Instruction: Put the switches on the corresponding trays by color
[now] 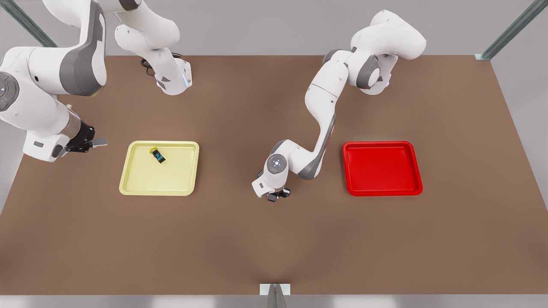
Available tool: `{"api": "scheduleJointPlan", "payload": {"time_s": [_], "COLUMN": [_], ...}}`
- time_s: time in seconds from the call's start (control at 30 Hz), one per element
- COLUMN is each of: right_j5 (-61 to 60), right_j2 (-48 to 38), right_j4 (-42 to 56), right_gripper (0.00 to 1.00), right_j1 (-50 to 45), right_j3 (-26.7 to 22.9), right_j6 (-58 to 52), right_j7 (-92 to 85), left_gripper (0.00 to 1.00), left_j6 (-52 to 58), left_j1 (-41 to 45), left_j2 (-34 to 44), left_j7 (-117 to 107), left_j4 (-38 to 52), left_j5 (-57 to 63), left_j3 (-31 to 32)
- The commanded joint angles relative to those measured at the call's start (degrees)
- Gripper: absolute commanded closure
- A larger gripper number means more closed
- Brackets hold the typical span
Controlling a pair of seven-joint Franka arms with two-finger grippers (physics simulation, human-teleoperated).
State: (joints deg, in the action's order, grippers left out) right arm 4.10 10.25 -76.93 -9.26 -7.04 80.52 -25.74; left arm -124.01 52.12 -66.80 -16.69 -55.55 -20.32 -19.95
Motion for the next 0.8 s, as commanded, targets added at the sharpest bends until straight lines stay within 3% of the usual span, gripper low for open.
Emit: {"api": "scheduleJointPlan", "payload": {"time_s": [0.0, 0.3, 0.5, 0.6, 0.77], "right_j5": [4.33, 4.69, 4.77, 5.48, 5.48], "right_j2": [0.39, 1.71, 1.79, 2.15, 2.15], "right_j4": [0.38, 0.56, 0.47, 0.47, 0.47], "right_gripper": [0.0, 0.0, 0.0, 0.0, 0.0], "right_j1": [0.3, 0.39, 0.56, 0.56, 0.65], "right_j3": [0.45, 0.36, 0.27, 0.27, 0.27], "right_j6": [3.5, 3.59, 3.86, 4.03, 4.12], "right_j7": [-0.27, -0.36, -0.54, -0.62, -0.71], "left_gripper": [0.51, 0.57, 0.57, 0.56, 0.55], "left_j6": [0.0, 1.32, 4.66, 3.87, -1.41], "left_j1": [0.0, 0.0, -2.72, -3.69, -7.38], "left_j2": [0.01, 1.15, 8.18, 14.42, 30.77], "left_j7": [-0.1, -0.01, 0.69, 2.63, 9.92], "left_j4": [0.0, 0.0, -2.37, -11.07, -35.15], "left_j5": [0.02, 0.02, -0.07, 0.11, 0.55], "left_j3": [0.0, 0.0, 0.26, 0.44, 2.11]}}
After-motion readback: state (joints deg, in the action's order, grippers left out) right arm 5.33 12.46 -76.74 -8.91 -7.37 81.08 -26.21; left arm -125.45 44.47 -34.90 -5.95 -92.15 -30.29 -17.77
